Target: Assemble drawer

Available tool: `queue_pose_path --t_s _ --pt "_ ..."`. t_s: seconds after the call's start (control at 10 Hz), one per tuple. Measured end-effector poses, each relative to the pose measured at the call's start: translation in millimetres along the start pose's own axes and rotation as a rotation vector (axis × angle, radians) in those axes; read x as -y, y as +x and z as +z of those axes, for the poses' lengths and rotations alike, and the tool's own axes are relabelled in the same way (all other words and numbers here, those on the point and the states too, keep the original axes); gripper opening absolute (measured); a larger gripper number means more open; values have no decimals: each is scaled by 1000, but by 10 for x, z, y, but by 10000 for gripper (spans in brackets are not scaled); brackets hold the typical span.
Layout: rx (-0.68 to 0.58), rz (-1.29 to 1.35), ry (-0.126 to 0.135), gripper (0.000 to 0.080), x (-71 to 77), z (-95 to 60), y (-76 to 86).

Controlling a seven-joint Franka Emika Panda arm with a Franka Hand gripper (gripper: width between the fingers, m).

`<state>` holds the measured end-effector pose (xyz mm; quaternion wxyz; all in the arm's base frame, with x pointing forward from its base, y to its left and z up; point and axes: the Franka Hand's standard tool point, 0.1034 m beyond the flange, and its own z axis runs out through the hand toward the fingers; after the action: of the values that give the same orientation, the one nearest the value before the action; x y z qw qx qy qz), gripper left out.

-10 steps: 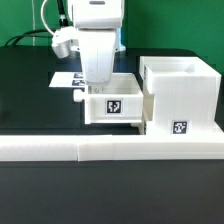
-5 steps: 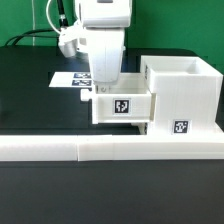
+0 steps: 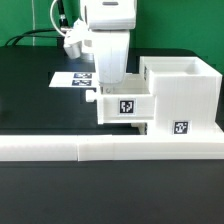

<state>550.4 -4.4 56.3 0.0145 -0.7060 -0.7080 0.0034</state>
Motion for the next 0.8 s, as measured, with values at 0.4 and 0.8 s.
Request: queue_pose_path --t_s 0.4,0.8 --pt "0 0 0 43 -1 -1 -2" --pt "18 -110 -13 44 -48 -5 60"
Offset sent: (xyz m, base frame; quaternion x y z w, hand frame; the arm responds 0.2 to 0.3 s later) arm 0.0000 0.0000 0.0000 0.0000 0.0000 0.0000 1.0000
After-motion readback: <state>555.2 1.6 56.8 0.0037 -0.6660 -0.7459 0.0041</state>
